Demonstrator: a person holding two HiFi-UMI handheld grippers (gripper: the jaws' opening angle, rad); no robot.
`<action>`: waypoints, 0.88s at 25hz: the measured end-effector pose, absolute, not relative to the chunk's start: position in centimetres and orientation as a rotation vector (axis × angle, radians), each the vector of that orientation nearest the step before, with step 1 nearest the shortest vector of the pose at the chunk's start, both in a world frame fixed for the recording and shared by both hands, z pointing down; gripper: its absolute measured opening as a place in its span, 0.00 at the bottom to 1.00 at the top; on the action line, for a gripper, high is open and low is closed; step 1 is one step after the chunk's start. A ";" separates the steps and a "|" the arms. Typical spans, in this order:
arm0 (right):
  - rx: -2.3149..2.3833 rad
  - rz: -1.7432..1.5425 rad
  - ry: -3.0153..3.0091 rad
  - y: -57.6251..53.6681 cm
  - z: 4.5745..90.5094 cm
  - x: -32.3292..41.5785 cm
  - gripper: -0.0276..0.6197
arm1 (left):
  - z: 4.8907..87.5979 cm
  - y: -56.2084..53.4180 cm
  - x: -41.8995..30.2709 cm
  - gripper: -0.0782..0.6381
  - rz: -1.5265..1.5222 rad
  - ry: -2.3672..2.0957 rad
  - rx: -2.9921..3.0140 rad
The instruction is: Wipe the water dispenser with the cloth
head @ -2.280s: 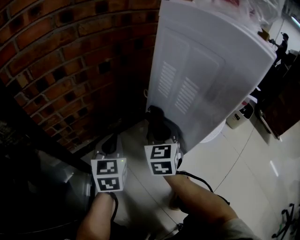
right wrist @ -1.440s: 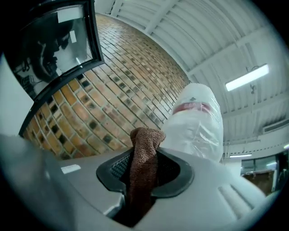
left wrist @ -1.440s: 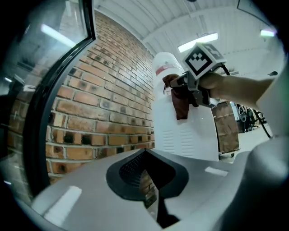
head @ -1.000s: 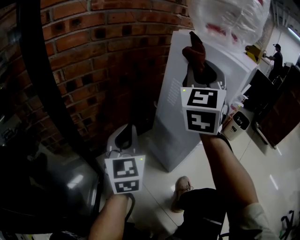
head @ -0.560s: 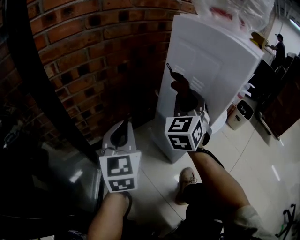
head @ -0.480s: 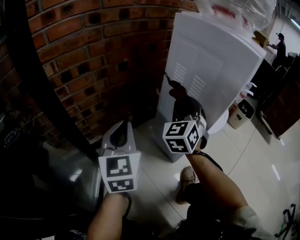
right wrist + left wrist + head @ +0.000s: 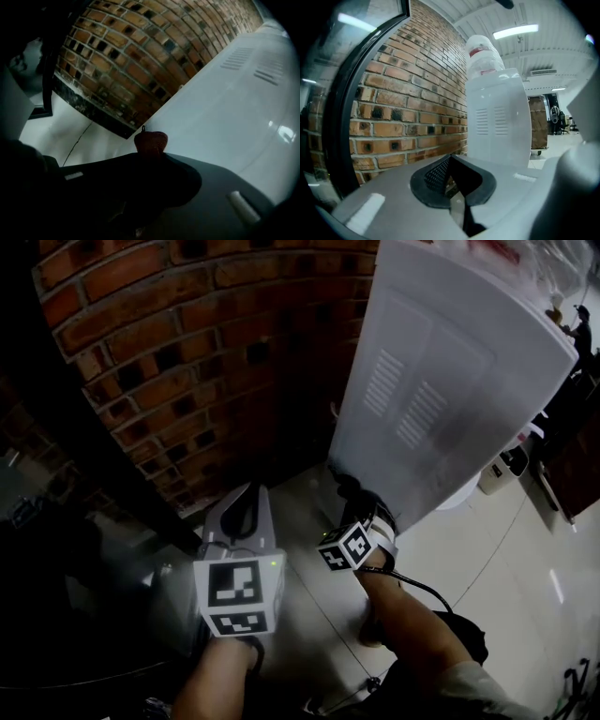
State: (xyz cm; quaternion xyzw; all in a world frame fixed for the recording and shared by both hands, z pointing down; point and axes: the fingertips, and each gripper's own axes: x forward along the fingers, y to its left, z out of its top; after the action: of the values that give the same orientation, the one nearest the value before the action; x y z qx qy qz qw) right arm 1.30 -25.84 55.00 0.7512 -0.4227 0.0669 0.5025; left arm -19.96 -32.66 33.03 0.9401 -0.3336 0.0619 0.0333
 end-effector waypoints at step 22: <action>1.658 0.171 -1.379 -28.1 55.7 -3.6 0.23 | 35.4 -33.3 -18.4 0.11 0.273 -1.033 2.832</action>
State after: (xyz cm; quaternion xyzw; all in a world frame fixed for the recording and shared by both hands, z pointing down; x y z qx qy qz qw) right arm -3.62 -28.06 55.71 0.6767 -0.5625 0.0697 0.4699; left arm -18.40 -33.31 35.38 0.9341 -0.3407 0.0901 0.0573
